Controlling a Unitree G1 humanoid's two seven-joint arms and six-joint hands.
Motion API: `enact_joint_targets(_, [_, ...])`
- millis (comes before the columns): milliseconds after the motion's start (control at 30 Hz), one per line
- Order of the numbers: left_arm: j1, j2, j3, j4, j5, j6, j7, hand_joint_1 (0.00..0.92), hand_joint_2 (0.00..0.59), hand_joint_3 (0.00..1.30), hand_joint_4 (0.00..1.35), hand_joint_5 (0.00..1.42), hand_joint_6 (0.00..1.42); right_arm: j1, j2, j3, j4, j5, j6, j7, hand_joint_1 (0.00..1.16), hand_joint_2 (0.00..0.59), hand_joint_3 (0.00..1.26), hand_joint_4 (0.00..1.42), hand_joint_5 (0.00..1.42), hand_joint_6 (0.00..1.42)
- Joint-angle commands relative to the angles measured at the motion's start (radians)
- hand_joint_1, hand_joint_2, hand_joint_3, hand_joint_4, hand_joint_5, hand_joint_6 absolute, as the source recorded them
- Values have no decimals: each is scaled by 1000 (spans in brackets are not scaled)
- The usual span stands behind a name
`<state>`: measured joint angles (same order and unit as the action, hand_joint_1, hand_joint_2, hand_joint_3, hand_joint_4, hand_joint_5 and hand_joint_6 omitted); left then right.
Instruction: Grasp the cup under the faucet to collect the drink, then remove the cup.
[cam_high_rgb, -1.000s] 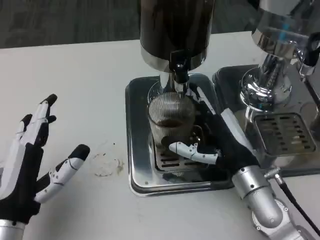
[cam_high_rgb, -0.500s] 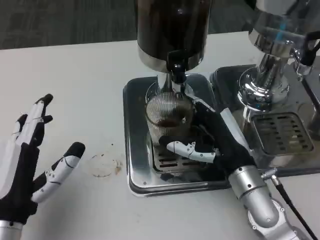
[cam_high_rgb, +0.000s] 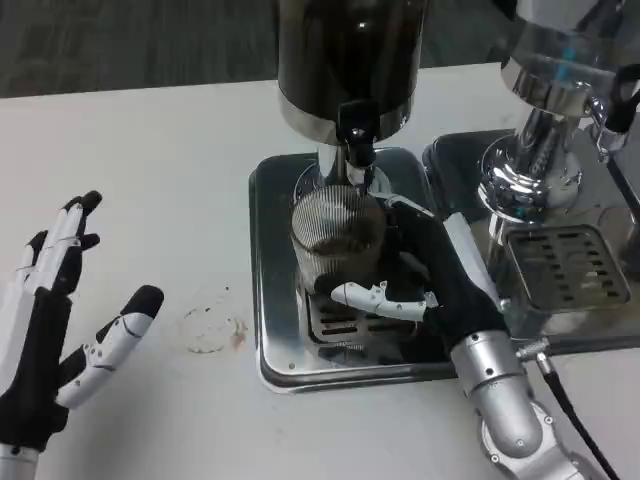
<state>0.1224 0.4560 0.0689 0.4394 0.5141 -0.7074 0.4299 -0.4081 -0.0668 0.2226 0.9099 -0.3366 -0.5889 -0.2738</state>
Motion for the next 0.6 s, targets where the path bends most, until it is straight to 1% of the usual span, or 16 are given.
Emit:
enact_joint_targets(33, [13,8,0,-10,-10,-5,-3,0,201,73,0,192,24,16,-2,11,16,-32,24,-28,972,164,534,569,498,597])
enact_joint_targets(133, [11,8,-3,-10,-11,-3,-9,0,201,75,0,193,25,18,-4,13,4,-51,30,-59,981,152,555,579,520,615])
enact_joint_targets(300, [6,15,-7,0,-12,-6,-19,0,202,77,0,199,25,21,-12,11,-15,-55,33,-83,994,136,586,591,554,638])
enact_joint_targets(600, [-10,4,-22,14,-8,-8,-20,0,200,85,0,204,26,45,-29,-1,-68,-62,55,-95,1005,127,599,610,581,677])
